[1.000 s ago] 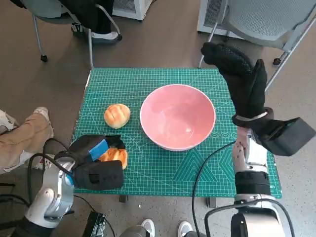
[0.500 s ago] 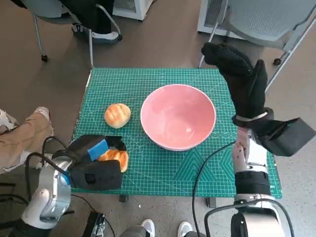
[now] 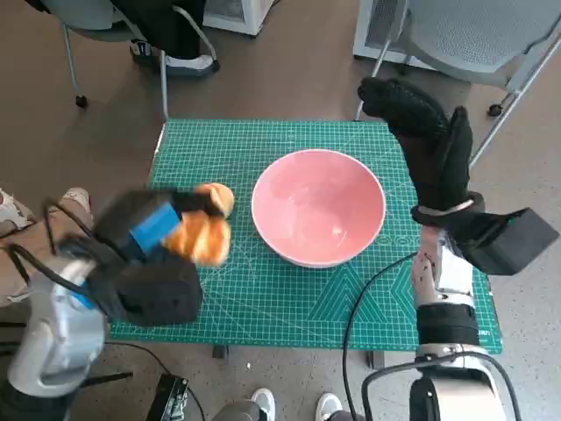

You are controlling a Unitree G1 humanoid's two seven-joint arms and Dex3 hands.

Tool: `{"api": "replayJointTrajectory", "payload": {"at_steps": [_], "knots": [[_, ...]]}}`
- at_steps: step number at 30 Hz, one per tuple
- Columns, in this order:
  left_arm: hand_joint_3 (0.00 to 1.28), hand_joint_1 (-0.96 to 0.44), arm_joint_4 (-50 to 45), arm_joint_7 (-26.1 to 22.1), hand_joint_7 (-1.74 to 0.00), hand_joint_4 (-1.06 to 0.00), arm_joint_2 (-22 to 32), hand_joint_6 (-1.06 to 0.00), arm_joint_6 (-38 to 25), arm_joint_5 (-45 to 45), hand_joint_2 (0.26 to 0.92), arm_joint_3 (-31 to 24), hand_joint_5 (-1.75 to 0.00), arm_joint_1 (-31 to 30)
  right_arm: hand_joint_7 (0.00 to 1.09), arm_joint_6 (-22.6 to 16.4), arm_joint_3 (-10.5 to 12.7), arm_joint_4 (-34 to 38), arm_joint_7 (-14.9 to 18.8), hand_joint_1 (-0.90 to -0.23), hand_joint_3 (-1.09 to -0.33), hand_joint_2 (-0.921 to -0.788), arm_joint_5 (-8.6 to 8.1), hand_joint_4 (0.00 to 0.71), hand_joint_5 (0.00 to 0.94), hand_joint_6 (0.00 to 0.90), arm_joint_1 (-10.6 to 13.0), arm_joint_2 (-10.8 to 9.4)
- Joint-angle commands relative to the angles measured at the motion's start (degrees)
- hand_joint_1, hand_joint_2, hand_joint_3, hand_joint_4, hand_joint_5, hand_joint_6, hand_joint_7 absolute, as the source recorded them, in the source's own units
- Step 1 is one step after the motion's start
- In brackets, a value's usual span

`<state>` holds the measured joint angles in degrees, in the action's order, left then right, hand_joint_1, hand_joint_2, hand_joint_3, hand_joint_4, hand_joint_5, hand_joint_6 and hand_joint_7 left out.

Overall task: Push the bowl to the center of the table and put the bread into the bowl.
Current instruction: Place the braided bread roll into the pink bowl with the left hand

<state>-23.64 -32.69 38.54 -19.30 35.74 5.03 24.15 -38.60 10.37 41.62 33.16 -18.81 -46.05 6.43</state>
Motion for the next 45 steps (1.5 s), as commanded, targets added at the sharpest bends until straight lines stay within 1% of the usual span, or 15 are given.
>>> {"api": "replayJointTrajectory", "payload": {"at_steps": [1,6,12,17,22,28,35,38,45], "knots": [[0.02,0.0,-1.5,0.8,-1.05,-0.86,-0.9,-0.71,-0.9,1.4,0.886,0.0,-1.01,5.0,0.48,-0.2,0.0,1.2,0.5,-0.656,-0.795,-0.921,0.16,0.189,0.001,0.056,0.3,-0.2],[0.03,0.0,-1.7,1.2,-1.05,-0.85,-2.2,-0.7,-2.0,2.9,0.888,0.9,-1.04,8.8,0.48,-0.1,-0.1,1.1,0.6,-0.655,-0.796,-0.921,0.01,0.189,0.001,0.054,0.4,-0.2],[0.03,0.0,0.0,2.6,-1.01,-0.85,-4.1,-0.71,-1.4,3.5,0.887,1.9,-1.07,12.4,0.48,0.0,0.2,0.9,0.7,-0.652,-0.798,-0.921,-0.39,0.189,0.0,0.051,0.7,0.0],[0.03,0.0,2.7,3.2,-0.96,-0.85,-5.8,-0.73,-0.4,2.9,0.882,3.4,-1.1,14.8,0.49,-0.4,0.5,0.8,0.3,-0.645,-0.801,-0.921,-0.15,0.186,0.0,0.046,1.0,0.1],[0.03,0.0,5.9,3.6,-0.97,-0.85,-7.6,-0.73,0.9,3.1,0.882,5.9,-1.09,17.7,0.49,-1.0,0.6,0.8,-0.2,-0.643,-0.803,-0.921,0.34,0.186,0.0,0.041,1.1,0.2],[0.03,0.0,13.6,5.2,-1.06,-0.81,-11.6,-0.68,2.9,4.2,0.902,10.5,-1.09,23.6,0.49,-1.6,0.5,0.6,-0.9,-0.648,-0.804,-0.921,0.96,0.185,0.001,0.039,1.3,0.0],[0.02,0.0,25.4,10.2,-1.1,-0.79,-15.9,-0.64,9.4,4.9,0.917,14.7,-1.1,29.1,0.49,-2.2,0.6,0.2,-1.6,-0.649,-0.805,-0.921,1.47,0.188,0.002,0.044,1.8,-0.1],[0.02,0.0,31.0,12.4,-1.09,-0.79,-17.5,-0.64,12.2,4.9,0.918,15.9,-1.12,31.5,0.5,-2.3,0.7,0.2,-1.7,-0.651,-0.805,-0.921,1.35,0.188,0.003,0.046,2.0,0.0],[0.02,0.0,40.0,15.0,-1.1,-0.78,-19.5,-0.64,16.1,5.8,0.919,18.0,-1.13,35.4,0.5,-2.2,1.1,0.4,-1.5,-0.657,-0.801,-0.921,0.58,0.188,0.002,0.044,2.4,0.0]]}}
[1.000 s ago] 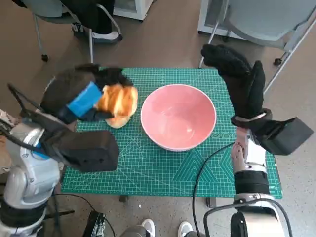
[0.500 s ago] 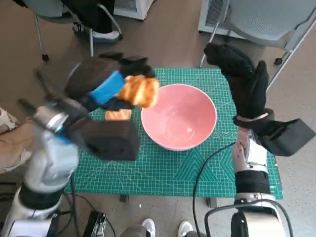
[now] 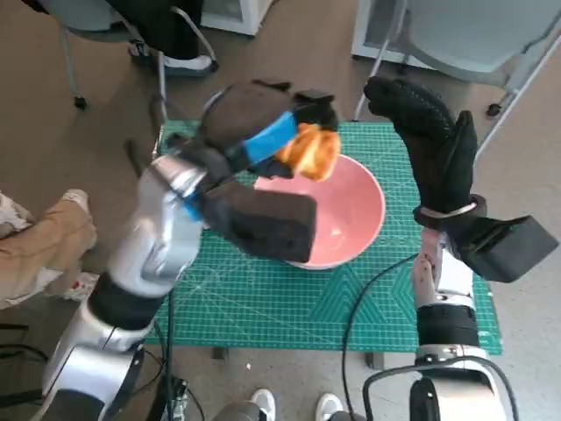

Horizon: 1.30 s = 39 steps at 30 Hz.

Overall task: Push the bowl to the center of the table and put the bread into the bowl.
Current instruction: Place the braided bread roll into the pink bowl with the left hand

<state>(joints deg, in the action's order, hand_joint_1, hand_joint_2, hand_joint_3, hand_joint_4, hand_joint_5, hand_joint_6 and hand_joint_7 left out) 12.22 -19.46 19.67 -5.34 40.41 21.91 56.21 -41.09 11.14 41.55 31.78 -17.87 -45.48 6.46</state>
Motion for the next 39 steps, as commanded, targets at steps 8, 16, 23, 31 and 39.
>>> {"api": "replayJointTrajectory", "payload": {"at_steps": [8,16,23,31,39], "knots": [[0.05,0.0,7.8,2.2,-1.06,-0.71,-1.4,-0.65,3.1,1.4,0.919,2.3,-1.24,4.4,0.51,1.4,0.6,-1.3,-0.4,-0.658,-0.794,-0.921,-1.13,0.187,0.001,0.04,2.9,-0.1],[0.17,0.01,11.2,2.4,-1.0,-0.61,-2.3,-0.64,3.6,1.3,0.888,2.3,-1.42,5.0,0.51,3.1,0.5,-3.5,-1.2,-0.67,-0.769,-0.921,-1.29,0.187,0.001,0.039,3.8,-0.1],[0.32,0.0,11.9,-1.5,-1.16,-0.58,-4.0,-0.58,0.3,-2.0,0.823,0.7,-1.39,5.1,0.51,4.0,0.4,-5.0,-1.7,-0.673,-0.762,-0.921,-1.17,0.187,0.001,0.038,4.5,0.0],[0.28,-0.04,9.4,-13.2,-0.11,-0.14,-3.0,-0.26,-6.5,-4.8,0.7,1.3,-0.22,5.4,0.51,4.2,0.4,-5.3,-1.6,-0.674,-0.76,-0.921,-1.07,0.183,0.0,0.039,4.6,0.3],[0.09,-0.31,7.1,-17.1,-0.01,-0.01,-2.2,-0.17,-8.1,-5.6,0.717,1.2,-0.01,4.8,0.51,4.5,0.4,-4.7,-1.0,-0.675,-0.761,-0.921,-1.37,0.183,0.0,0.04,4.3,0.4]]}}
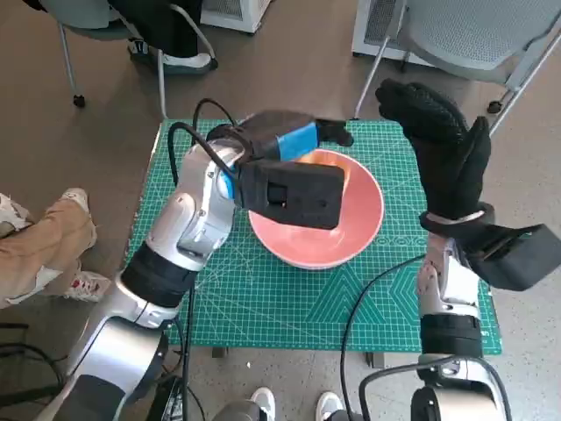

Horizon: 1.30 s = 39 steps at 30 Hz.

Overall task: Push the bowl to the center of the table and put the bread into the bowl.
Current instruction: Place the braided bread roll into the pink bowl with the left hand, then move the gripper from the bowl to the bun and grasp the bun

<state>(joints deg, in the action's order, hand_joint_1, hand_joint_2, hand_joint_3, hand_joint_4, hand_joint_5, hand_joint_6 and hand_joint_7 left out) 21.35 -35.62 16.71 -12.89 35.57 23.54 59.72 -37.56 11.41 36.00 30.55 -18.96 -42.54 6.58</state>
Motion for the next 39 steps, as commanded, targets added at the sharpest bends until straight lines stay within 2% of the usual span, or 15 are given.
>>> {"api": "replayJointTrajectory", "payload": {"at_steps": [1,11,19,24,29,33,39], "knots": [[0.08,-0.32,-2.2,-1.0,0.0,0.0,0.7,-0.16,-0.6,-0.8,0.717,-0.5,-0.01,1.2,0.51,1.0,0.1,0.8,0.2,-0.675,-0.761,-0.921,-0.3,0.183,0.0,0.04,1.3,0.3],[0.05,-0.36,-4.3,-0.6,0.0,0.0,2.1,-0.14,0.6,-2.0,0.722,-1.2,0.0,-0.4,0.51,1.2,0.0,1.2,0.9,-0.671,-0.762,-0.921,-0.44,0.179,0.0,0.04,0.9,0.4],[0.04,-0.38,-11.9,-2.1,0.0,0.0,7.2,-0.14,0.9,-2.9,0.727,-3.6,0.0,-3.5,0.51,1.4,0.0,1.1,1.6,-0.675,-0.763,-0.921,-0.89,0.178,0.0,0.039,0.9,0.4],[0.03,-0.41,-20.5,-3.5,0.0,0.0,11.5,-0.14,-0.9,-3.3,0.729,-7.3,0.0,-7.8,0.51,1.3,-0.2,1.2,1.9,-0.679,-0.763,-0.921,-1.02,0.178,0.0,0.039,0.9,0.3],[0.01,-0.44,-28.7,-3.4,0.0,0.0,15.7,-0.13,-2.2,-3.8,0.703,-12.3,0.0,-14.0,0.51,1.3,-0.4,0.8,2.0,-0.674,-0.764,-0.921,-0.98,0.178,0.0,0.038,1.2,0.1],[0.0,-0.4,-34.0,-1.6,0.0,0.0,17.9,-0.14,-3.3,-3.9,0.679,-16.9,0.0,-20.1,0.51,1.3,-0.5,1.1,2.1,-0.674,-0.764,-0.921,-0.98,0.178,0.0,0.038,1.1,0.2],[0.0,-0.34,-36.6,2.4,-0.01,0.0,19.2,-0.14,-3.2,-2.1,0.675,-19.3,0.0,-26.2,0.51,0.9,-0.5,1.7,2.0,-0.673,-0.767,-0.921,-0.66,0.177,0.0,0.036,0.9,0.1]]}}
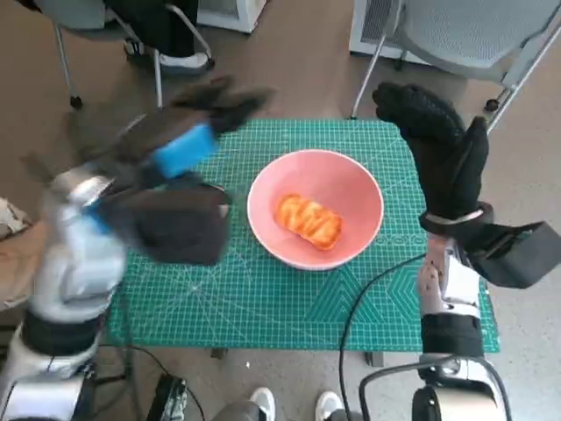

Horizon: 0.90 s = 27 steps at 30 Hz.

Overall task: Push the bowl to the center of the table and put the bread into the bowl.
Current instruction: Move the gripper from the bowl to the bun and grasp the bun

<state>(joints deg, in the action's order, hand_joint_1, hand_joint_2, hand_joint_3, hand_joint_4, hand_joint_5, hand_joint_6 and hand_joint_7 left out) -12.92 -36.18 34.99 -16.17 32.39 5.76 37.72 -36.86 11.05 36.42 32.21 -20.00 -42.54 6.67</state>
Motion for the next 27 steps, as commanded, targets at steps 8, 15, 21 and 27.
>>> {"api": "replayJointTrajectory", "payload": {"at_steps": [8,15,21,27], "knots": [[0.0,-0.34,-3.9,4.3,-0.01,0.0,2.3,-0.14,-1.2,4.4,0.67,-0.9,0.0,-7.7,0.52,-1.3,-0.3,2.5,0.1,-0.658,-0.802,-0.921,1.11,0.18,0.001,0.036,0.5,0.1],[0.0,-0.36,-4.0,2.5,-0.01,0.0,2.7,-0.15,-2.5,5.8,0.669,0.3,0.0,-7.5,0.52,-2.1,-0.5,3.9,0.2,-0.648,-0.829,-0.921,1.4,0.191,0.006,0.035,-0.3,0.3],[0.0,-0.37,-2.3,1.0,-0.01,0.0,2.1,-0.15,-4.3,6.6,0.67,1.9,0.0,-6.0,0.52,-1.8,-0.3,4.6,0.8,-0.642,-0.836,-0.921,1.17,0.195,0.008,0.034,-0.8,0.3],[0.0,-0.37,3.6,2.1,0.0,0.0,0.3,-0.14,-4.3,7.2,0.671,5.1,0.0,-3.6,0.52,-1.4,-0.1,4.9,1.6,-0.633,-0.84,-0.921,0.73,0.196,0.007,0.034,-0.8,0.6]]}}
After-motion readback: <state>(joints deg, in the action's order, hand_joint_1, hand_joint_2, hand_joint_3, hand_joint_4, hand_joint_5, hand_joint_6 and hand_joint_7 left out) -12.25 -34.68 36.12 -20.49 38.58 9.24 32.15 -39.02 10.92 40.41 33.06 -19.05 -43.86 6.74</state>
